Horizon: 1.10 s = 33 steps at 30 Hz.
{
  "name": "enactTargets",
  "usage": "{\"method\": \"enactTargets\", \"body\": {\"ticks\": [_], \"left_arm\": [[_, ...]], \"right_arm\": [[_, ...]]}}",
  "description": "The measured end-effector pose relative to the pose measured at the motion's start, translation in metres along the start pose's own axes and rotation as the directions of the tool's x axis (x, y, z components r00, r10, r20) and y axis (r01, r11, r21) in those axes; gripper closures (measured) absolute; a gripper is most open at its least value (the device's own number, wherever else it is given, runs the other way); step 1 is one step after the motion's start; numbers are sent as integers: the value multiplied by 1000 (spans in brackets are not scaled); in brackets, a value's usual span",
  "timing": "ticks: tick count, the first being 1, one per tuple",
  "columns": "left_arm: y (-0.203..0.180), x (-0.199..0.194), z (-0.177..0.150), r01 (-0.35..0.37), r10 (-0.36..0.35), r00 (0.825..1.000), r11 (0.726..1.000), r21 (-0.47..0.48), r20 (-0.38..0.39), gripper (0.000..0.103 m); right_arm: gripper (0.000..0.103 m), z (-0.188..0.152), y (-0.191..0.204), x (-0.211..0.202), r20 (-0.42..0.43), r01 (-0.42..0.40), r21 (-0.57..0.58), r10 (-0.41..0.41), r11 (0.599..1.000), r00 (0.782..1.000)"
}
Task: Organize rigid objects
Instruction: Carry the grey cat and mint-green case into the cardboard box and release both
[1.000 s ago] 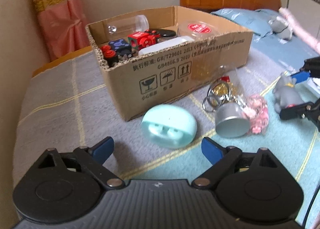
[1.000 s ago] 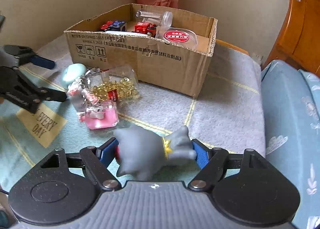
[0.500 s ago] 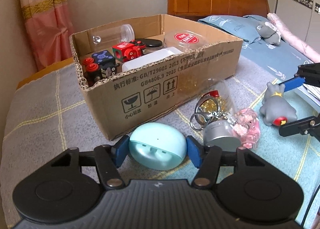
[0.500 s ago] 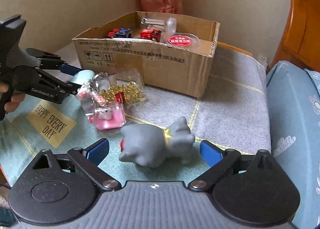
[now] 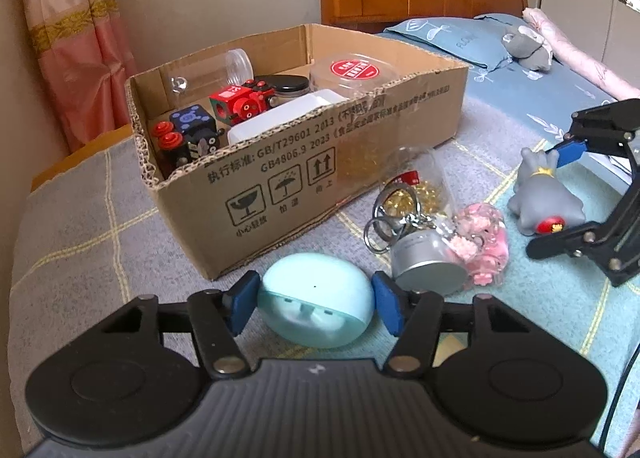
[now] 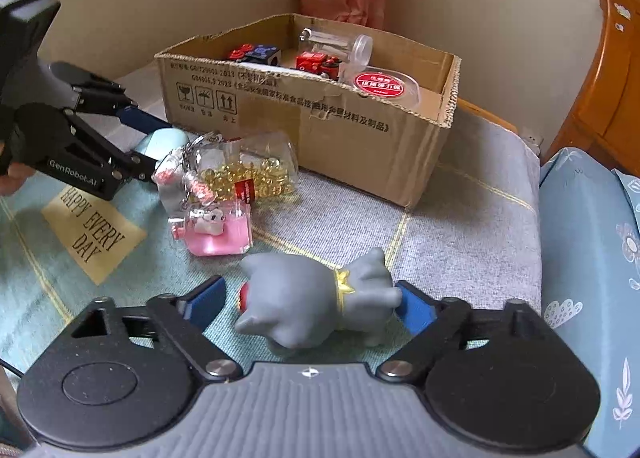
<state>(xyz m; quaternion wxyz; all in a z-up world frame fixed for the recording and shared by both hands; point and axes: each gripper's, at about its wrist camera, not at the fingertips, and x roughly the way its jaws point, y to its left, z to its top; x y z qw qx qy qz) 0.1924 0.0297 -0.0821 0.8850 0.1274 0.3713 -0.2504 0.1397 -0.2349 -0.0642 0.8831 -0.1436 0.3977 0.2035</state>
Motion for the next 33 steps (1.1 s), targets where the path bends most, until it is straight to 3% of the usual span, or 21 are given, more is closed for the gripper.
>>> {"method": "enactTargets", "body": {"ticks": [4,9,16,25,33], "left_arm": [[-2,-4,0,-10,10,1000,1000,5,-30,43],[-1,-14,0,-25,25,997,1000,-8,-71,43],[2,-40,4,-47,43,992,998,-31,-120,43],[-4,-79,36,-47,46,997,999,-1,-58,43],[-9,-87,75,-27,27,1000,999,46,0,43]], "right_arm": [[23,-1,1,2,-17,26,-17,-26,1000,1000],[24,3,-1,1,-33,30,-11,-31,999,999],[24,10,-5,-14,-28,-13,9,13,1000,1000],[24,32,-9,-44,12,-37,-24,38,999,999],[24,56,-14,-58,56,-27,-72,31,997,998]]}}
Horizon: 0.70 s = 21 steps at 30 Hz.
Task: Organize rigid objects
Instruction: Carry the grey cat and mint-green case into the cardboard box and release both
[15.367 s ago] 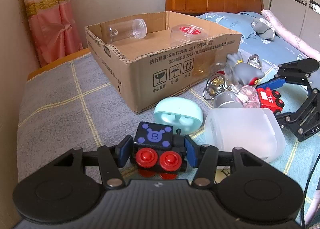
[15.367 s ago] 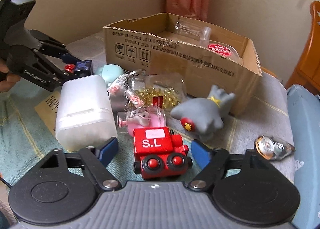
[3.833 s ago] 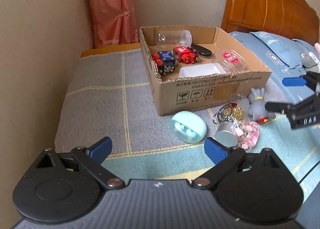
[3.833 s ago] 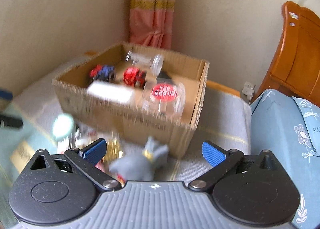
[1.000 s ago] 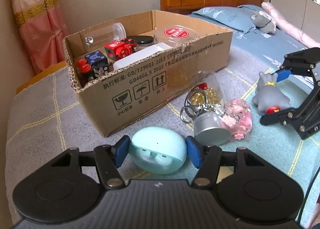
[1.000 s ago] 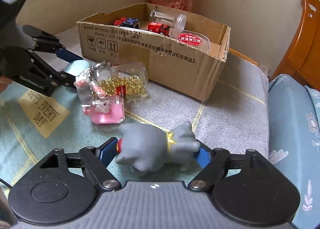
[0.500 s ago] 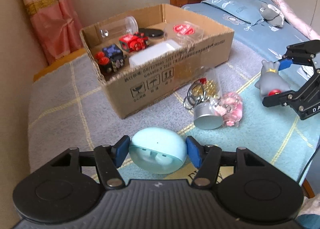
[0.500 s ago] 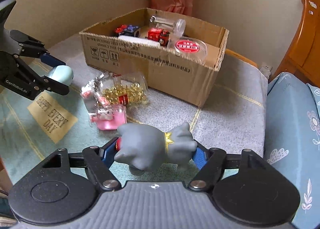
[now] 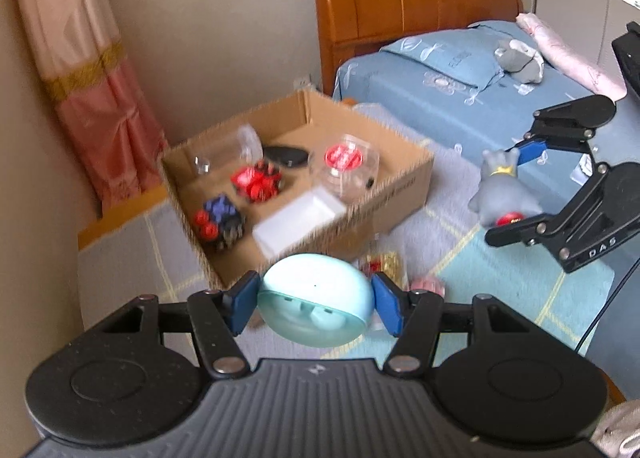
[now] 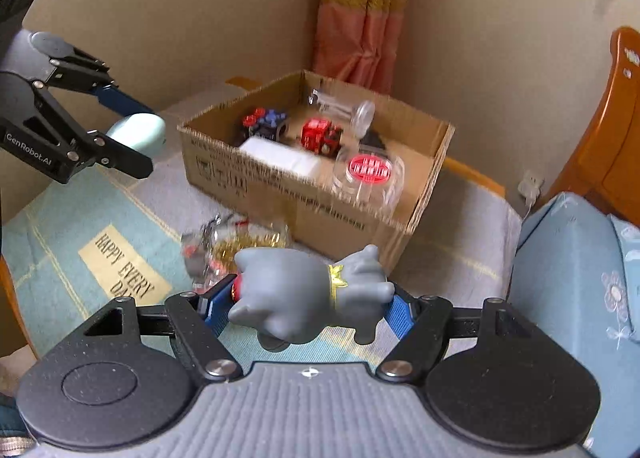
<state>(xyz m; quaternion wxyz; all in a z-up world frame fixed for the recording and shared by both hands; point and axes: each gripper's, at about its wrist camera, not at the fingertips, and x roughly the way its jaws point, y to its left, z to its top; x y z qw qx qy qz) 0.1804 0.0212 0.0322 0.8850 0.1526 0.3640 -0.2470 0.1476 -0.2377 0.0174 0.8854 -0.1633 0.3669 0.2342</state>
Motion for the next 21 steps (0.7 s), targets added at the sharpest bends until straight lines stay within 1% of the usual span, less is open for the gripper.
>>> {"method": "enactTargets", "body": {"ticks": [4,9,15,21], "left_arm": [[1,5,21,-8,7,1000,1000,27,27,43],[7,19,42,-24,23,999,999,39,38,43],[22,44,59,-27,27,1000,999,23,15,43],[35,77,64,-43,42,999,999,-29,-25,43]], "right_arm": [[24,14,-6,-5,30,4,-8,-4,1000,1000],[24,30,-16,-5,65,17,-6,-16,1000,998],[24,44,-30,-1,86,25,5,-25,1000,996],[24,53,-41,4,99,31,22,-33,999,995]]}}
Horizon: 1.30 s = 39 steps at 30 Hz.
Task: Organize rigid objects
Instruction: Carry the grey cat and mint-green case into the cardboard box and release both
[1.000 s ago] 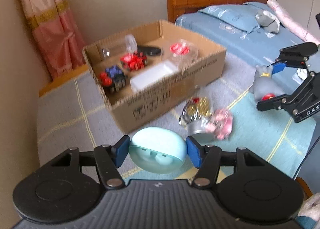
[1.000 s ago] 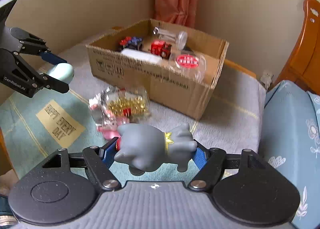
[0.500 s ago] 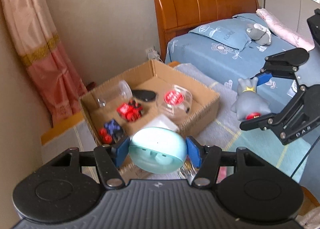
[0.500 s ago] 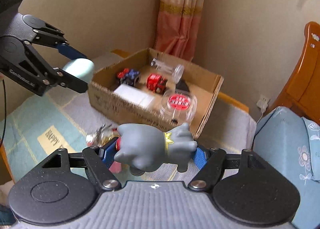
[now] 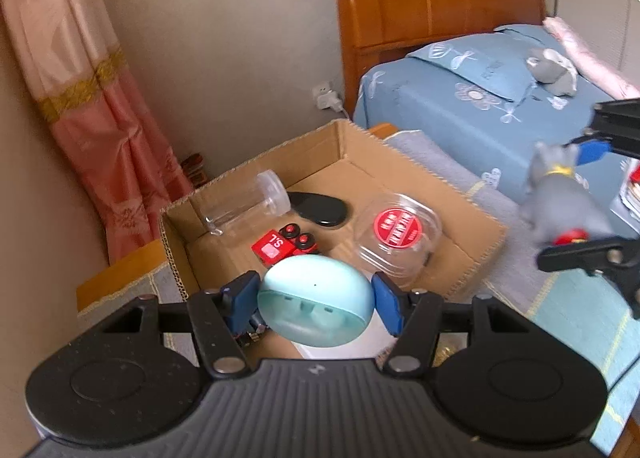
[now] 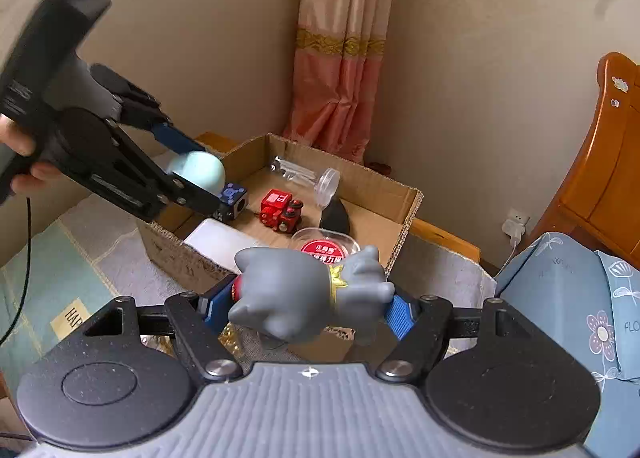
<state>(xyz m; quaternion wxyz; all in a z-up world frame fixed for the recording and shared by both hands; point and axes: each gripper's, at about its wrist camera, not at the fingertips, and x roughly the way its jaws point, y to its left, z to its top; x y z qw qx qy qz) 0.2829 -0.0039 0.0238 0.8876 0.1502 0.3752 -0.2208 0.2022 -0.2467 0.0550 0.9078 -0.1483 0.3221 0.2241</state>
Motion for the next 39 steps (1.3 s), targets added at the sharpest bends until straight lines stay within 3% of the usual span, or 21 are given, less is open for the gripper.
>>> {"method": "enactTargets", "body": {"ticks": [5,7,9,14,23,39], "left_arm": [[3,23,1,-31,30,999,999,-42,-16,43],[5,24,2,-53,53,999,997,-61,2,33],[8,22,2,-65,67,998,995,-77,17,12],[10,3,-4,-97,101,994,992,-82,42,3],[7,-34,-32,-94,98,995,986,-140,24,2],[8,-73,-83,-172,185,982,963,-208,47,2]], "right_arm": [[24,2,-6,7,-6,3,14,-3,1000,1000],[24,2,-8,10,-8,3,23,-3,1000,1000],[24,2,-8,11,-12,2,23,-1,1000,1000],[24,3,-8,13,-19,6,17,-6,1000,1000],[24,13,-8,21,-30,3,28,-2,1000,1000],[24,67,-20,76,-69,26,61,-22,998,997]]}}
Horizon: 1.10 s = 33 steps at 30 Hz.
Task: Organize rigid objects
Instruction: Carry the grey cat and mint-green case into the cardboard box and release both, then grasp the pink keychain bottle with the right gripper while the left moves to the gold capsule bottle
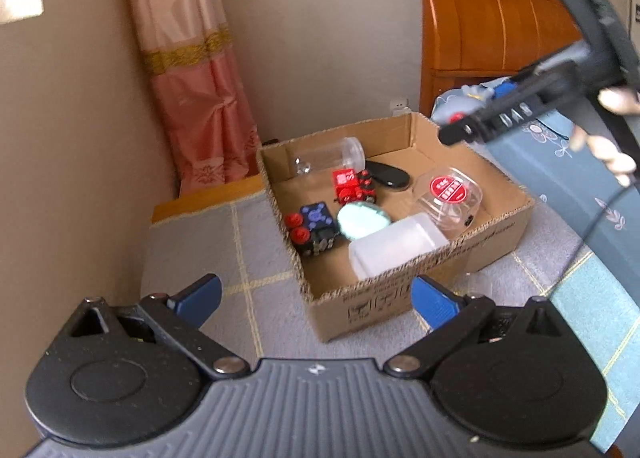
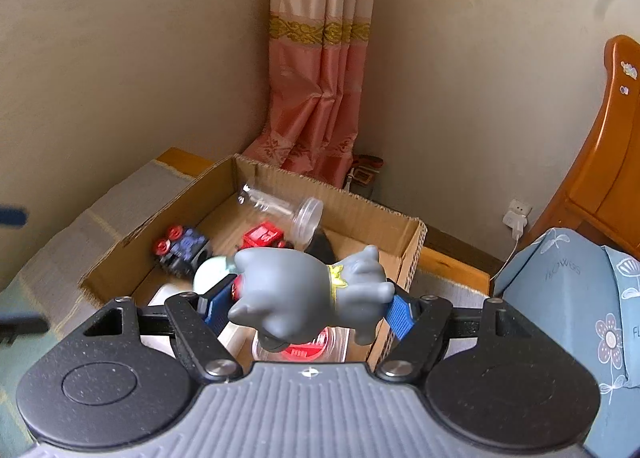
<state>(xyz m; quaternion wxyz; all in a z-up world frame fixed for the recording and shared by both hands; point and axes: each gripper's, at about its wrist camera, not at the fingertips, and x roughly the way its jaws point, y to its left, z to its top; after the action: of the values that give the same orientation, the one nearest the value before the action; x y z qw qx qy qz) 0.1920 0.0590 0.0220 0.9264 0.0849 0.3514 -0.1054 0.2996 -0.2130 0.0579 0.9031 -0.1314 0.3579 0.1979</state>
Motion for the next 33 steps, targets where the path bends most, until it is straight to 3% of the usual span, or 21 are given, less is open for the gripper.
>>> {"method": "enactTargets", "body": {"ticks": [10,14,33], "left_arm": [[13,-8,-25,-40,39,999,994,-102,-12,2],[15,-7,-32,-35,33,999,991,-127,-24,2],[2,-22,-45,-36,33,999,992,-123,-26,2]], "right_arm": [[22,23,-8,35,-36,30,23,-29,999,999],[1,23,-11,36,-27,55,51,-53,997,998],[0,-12,15,-17,-2,40,25,-40,999,999]]}}
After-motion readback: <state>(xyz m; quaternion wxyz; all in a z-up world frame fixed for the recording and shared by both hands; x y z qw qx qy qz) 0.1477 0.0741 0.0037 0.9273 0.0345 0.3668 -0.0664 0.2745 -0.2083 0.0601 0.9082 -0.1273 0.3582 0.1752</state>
